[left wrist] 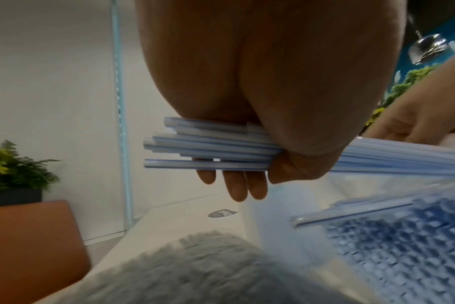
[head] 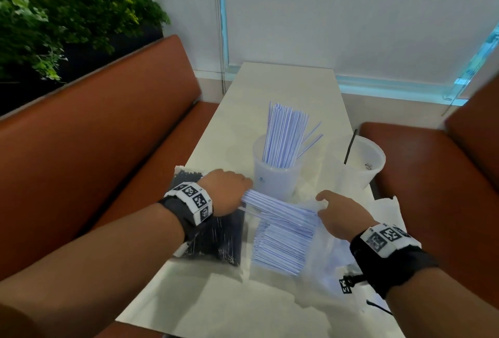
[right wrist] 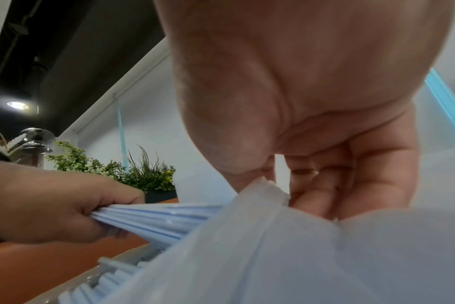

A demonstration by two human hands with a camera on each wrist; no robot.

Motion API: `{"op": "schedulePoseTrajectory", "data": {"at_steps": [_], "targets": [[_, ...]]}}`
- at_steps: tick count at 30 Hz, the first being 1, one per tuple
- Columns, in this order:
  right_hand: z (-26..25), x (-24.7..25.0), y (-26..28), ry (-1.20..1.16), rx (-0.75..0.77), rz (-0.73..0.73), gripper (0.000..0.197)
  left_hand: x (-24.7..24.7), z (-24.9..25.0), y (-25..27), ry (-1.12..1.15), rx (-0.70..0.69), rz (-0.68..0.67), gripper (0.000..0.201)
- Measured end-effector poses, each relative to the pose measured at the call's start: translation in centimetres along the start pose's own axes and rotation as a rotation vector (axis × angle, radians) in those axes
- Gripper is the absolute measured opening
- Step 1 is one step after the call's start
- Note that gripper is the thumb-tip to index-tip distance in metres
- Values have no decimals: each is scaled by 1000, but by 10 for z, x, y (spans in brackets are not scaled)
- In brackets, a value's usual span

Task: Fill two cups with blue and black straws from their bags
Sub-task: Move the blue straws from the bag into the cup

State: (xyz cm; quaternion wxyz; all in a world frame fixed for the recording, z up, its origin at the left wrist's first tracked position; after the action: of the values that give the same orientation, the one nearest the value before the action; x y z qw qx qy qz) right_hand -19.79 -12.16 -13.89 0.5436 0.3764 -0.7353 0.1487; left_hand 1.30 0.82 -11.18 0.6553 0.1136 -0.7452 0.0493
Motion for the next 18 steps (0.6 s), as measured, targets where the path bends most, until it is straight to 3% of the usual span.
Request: {"op": "schedulePoseTrajectory", "data": {"at_steps": [5, 7, 9, 10, 12, 14, 18], "targets": [[-3, 4, 1, -66, 23, 28, 37, 1, -48, 12, 57, 83, 51, 12], [-18, 29, 2, -184, 95, 238, 48, 0, -52, 15, 79, 81, 54, 10], [-26, 52, 12, -533, 150, 538, 62, 3, -48, 15, 108, 85, 81, 12], [-29, 55, 13, -725, 159, 611, 63, 6, -42, 13, 125, 79, 92, 12], [-46, 49, 12, -934, 184, 545, 66, 11, -27, 9, 139, 53, 106, 13], [-58, 41, 10, -926, 188, 433, 67, 16, -14, 2, 110, 32, 119, 14], [-39, 43, 14, -944, 139, 563, 41, 27, -25, -3, 42, 43, 90, 8]]}}
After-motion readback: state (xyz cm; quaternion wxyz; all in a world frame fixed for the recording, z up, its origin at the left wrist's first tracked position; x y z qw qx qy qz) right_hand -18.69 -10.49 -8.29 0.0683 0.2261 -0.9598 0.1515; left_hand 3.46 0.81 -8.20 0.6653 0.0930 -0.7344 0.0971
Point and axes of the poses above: each hand's wrist, its own y-axis away from the middle knuckle, its own x-axis out of the back of the hand, z = x × y, the point moved 9 cm from there along -y, towards the middle knuckle, and after that the axes turned 13 degrees about x, right-handed, at the moved point
